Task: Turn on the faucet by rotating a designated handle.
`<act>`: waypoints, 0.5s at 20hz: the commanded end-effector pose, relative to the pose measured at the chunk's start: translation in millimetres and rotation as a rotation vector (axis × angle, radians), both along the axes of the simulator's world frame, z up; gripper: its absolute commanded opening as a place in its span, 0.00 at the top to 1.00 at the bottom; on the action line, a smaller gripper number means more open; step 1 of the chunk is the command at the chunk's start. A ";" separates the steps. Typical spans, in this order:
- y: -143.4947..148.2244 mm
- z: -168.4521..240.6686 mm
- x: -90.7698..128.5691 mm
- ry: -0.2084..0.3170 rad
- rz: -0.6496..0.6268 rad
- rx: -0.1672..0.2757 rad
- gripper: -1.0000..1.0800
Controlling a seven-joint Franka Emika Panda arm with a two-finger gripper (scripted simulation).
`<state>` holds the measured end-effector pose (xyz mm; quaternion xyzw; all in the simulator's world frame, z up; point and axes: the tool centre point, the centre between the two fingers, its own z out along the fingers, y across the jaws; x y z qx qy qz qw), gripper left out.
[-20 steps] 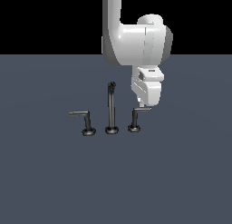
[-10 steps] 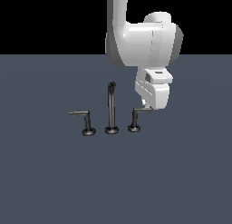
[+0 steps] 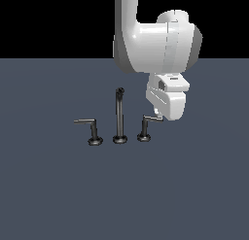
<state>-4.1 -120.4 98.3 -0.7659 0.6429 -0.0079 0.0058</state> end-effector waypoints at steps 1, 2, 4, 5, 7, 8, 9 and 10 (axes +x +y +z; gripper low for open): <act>0.5 -0.2 -14.9 0.014 -0.003 0.002 1.00; 0.3 -0.2 -18.5 0.015 -0.003 0.002 1.00; 0.0 -0.2 -25.7 0.016 -0.005 0.002 1.00; -0.2 -0.2 -29.4 0.017 -0.006 0.002 1.00; -0.5 -0.2 -36.7 0.018 -0.007 0.002 1.00; -0.7 -0.2 -40.4 0.019 -0.008 0.001 1.00; -0.7 -0.2 -40.4 0.019 -0.008 0.001 1.00; 0.9 -0.3 -31.4 0.008 -0.003 0.000 1.00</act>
